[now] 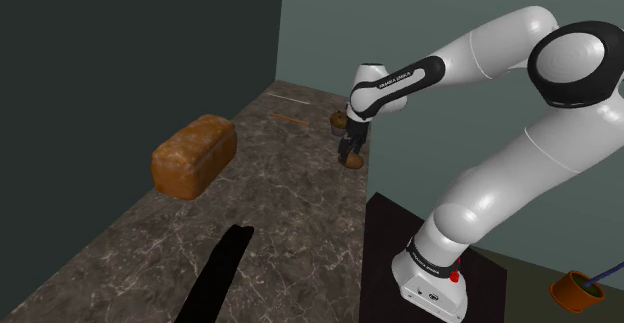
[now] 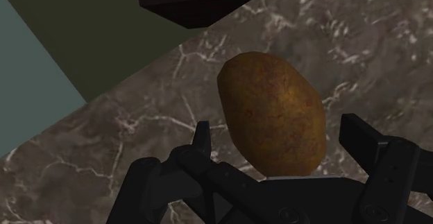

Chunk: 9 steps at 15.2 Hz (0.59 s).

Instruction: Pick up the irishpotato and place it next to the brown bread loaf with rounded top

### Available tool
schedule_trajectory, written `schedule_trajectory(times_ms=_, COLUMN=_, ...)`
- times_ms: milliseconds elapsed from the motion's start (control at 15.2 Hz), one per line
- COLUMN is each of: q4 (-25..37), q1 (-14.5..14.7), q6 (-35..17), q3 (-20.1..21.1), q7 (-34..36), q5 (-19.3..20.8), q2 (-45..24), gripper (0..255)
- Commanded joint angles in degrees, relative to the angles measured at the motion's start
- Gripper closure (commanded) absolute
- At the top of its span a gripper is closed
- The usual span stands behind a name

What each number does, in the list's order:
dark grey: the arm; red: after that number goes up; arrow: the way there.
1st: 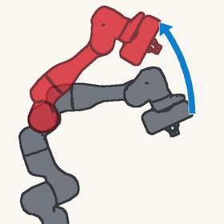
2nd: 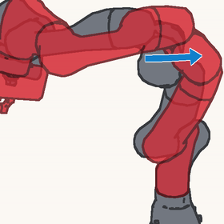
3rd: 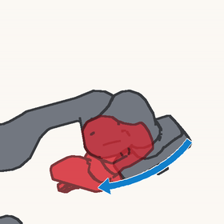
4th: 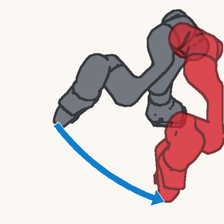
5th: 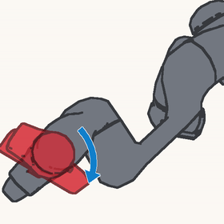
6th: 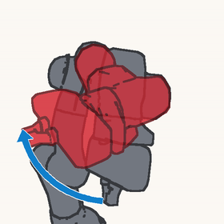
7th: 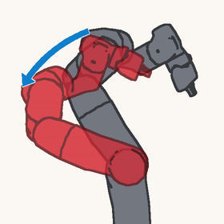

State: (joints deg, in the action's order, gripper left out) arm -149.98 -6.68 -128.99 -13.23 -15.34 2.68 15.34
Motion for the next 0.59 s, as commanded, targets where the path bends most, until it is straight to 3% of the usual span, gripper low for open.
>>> schedule_trajectory(times_ms=0, q4=-0.3, q1=0.1, q6=-0.9, q3=0.0, q7=0.0, q5=-0.1, q2=-0.5, gripper=0)
schedule_trajectory(times_ms=462, q4=-0.3, q1=0.1, q6=-0.9, q3=0.0, q7=0.0, q5=-0.1, q2=-0.5, gripper=0)
schedule_trajectory(times_ms=528, q4=-0.3, q1=0.1, q6=-0.9, q3=0.0, q7=0.0, q5=-0.1, q2=-0.5, gripper=255)
